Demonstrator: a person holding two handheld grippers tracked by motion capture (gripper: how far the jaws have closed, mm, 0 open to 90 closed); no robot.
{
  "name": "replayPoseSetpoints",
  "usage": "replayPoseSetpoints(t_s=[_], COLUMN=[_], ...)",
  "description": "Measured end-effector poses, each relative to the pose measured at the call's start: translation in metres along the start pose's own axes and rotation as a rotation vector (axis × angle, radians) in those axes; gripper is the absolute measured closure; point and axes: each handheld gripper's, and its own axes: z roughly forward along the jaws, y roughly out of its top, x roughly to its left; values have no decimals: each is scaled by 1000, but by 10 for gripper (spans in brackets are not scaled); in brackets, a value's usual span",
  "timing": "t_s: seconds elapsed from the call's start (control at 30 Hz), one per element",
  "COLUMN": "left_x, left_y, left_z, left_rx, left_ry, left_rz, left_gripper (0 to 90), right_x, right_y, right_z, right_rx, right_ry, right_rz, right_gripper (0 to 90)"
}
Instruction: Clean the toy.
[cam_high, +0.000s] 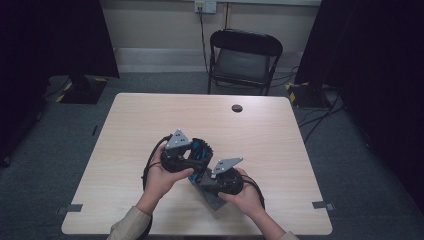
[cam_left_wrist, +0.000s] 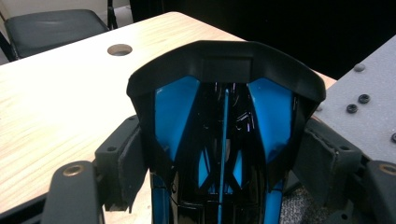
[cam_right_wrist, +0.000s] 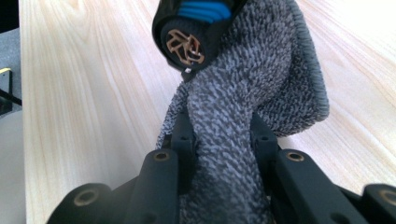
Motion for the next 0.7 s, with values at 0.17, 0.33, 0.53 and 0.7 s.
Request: replayPoseSetpoints(t_s=[0.17, 0.33, 0.53, 0.7], left_x=[2, 4, 6, 8], left_y=[1, 2, 1, -3], left_z=[-2, -4, -6, -6], left_rx=[-3, -7, 2, 13], left_ry=[7, 20, 30, 36], left_rz=[0, 4, 5, 3], left_gripper=[254, 254, 254, 254], right_x=[-1, -2, -10, -17], right_y=[-4, -6, -10, -13], right_z=[-4, -7, -16, -25], right_rx=[18, 22, 15, 4], right_ry=[1, -6, -21, -44], right_rz=[-12, -11, 9, 25], right_gripper=[707, 707, 707, 707])
